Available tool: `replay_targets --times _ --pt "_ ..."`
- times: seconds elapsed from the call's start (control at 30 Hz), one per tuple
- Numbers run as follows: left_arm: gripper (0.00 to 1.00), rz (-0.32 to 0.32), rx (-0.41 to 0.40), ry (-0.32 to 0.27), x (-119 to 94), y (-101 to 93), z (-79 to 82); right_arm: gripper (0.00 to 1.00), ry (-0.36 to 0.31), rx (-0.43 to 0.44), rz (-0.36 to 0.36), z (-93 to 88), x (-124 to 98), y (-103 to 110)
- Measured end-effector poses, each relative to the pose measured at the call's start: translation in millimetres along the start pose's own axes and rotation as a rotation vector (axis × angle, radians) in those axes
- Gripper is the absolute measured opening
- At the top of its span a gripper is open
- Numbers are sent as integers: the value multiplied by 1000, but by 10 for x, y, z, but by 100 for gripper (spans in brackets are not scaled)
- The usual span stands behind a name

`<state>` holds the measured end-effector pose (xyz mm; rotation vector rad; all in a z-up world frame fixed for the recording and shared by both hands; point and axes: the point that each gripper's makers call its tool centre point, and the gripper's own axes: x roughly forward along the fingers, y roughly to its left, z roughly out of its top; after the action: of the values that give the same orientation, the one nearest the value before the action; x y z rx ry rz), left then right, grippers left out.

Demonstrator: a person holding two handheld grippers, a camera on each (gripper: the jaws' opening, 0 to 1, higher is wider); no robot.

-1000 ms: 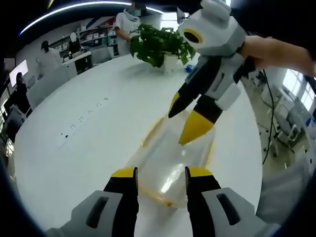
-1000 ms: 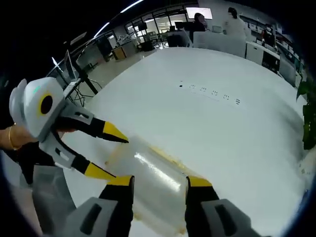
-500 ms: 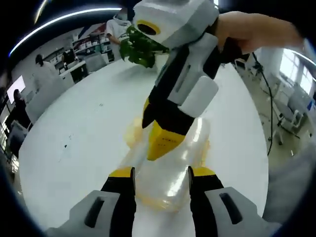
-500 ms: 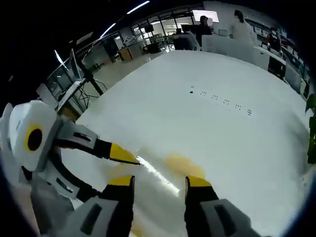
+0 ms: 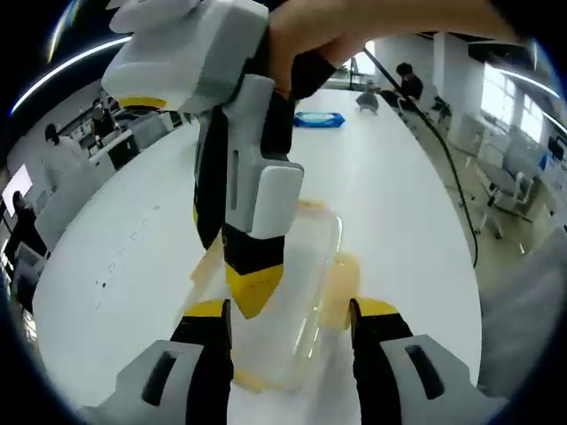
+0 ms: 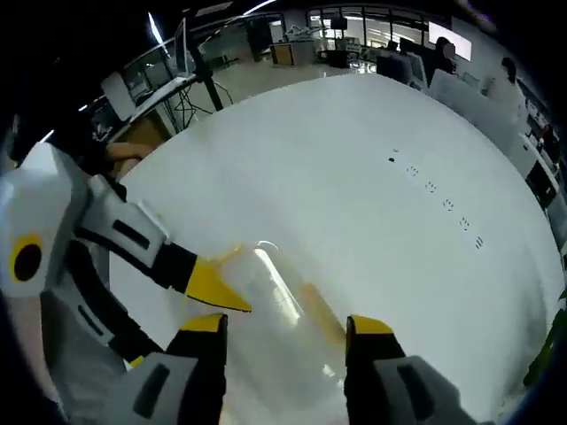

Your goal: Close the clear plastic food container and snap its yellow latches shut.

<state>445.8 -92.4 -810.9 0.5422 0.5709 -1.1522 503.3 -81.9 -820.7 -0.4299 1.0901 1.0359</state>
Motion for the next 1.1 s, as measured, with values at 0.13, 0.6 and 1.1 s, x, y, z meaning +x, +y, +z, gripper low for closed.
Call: replay_targets --times 0.13,0.6,1.1 --pt "46 16 25 -7 10 34 17 52 42 -11 39 3 22 5" --pt "43 -8 -11 -7 -2 41 6 48 236 -4 133 -64 74 30" --pt "44 -23 -12 -48 20 47 3 46 294 -18 250 -92 134 53"
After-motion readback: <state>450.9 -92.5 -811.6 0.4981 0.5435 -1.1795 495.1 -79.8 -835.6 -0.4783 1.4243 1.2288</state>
